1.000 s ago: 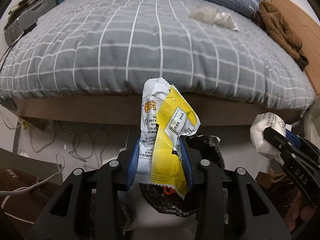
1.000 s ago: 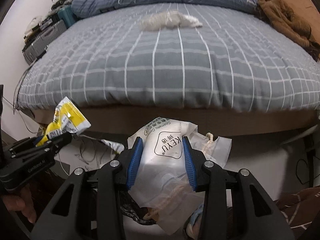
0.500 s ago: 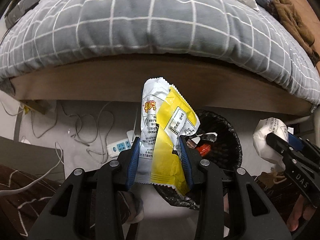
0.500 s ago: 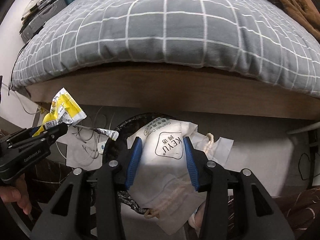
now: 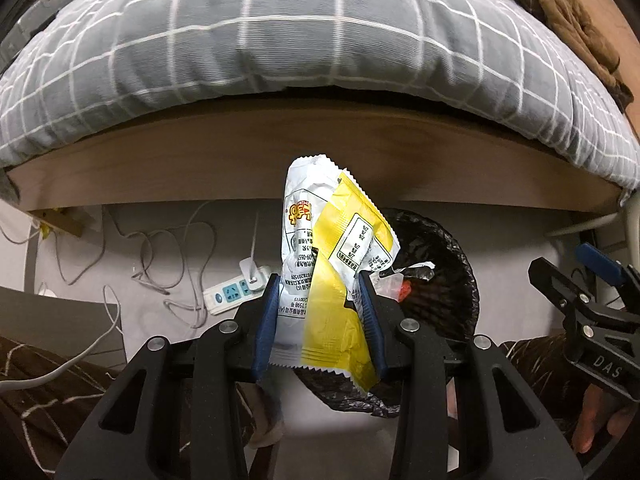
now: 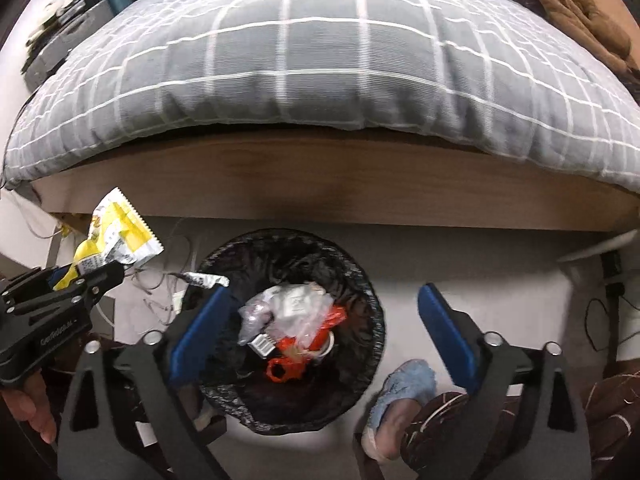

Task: Collect trash
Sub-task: 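Carry the yellow wrapper and white bag down toward the black trash bin, then open the right tool to drop the white KEYU bag into the bin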

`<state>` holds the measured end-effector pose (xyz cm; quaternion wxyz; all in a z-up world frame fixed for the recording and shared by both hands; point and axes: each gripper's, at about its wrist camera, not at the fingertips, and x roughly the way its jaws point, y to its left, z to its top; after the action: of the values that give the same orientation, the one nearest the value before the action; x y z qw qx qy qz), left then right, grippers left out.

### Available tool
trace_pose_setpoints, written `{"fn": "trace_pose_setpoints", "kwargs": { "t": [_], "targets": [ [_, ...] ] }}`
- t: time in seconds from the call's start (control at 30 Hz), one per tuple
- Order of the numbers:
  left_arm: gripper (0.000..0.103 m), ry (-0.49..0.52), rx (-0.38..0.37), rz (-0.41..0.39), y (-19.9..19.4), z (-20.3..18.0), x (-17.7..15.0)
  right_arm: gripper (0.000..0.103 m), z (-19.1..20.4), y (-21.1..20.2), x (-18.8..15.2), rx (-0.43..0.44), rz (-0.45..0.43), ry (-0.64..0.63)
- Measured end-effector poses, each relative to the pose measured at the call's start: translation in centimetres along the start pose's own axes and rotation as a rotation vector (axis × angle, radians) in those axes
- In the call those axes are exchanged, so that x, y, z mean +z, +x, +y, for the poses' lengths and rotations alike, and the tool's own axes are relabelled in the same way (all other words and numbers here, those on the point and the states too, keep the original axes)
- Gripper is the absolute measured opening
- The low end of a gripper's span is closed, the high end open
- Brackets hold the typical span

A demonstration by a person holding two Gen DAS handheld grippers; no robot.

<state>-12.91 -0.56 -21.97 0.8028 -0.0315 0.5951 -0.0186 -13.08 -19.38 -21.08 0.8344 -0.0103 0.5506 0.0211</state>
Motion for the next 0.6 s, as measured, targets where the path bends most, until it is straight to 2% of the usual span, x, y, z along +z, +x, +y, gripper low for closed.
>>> {"fn": "trace_pose_setpoints", "kwargs": {
  "t": [0.4,0.47,0.53,0.6],
  "targets": [
    [0.038,0.089,-0.053,0.024,1.5,-5.3,0.6,0.095,-4.9,-0.2,-0.4,-0.076,0.000,0.099],
    [0.039,0.095,-0.060,0.023,1.6,-5.8,0.6,0.095,-5.6,-0.4,-0.6,-0.082,-0.003,0.115],
    [0.046,0.107,-0.058,0.017,1.6,-6.4,0.7,0.095,-6.3,-0.5,-0.7,-0.087,-0.006,0.127],
    [0.049,0.118,-0.048,0.008,1.5,-6.7,0.6,0.095,-6.7,-0.5,-0.8,-0.093,-0.006,0.137]
  ]
}}
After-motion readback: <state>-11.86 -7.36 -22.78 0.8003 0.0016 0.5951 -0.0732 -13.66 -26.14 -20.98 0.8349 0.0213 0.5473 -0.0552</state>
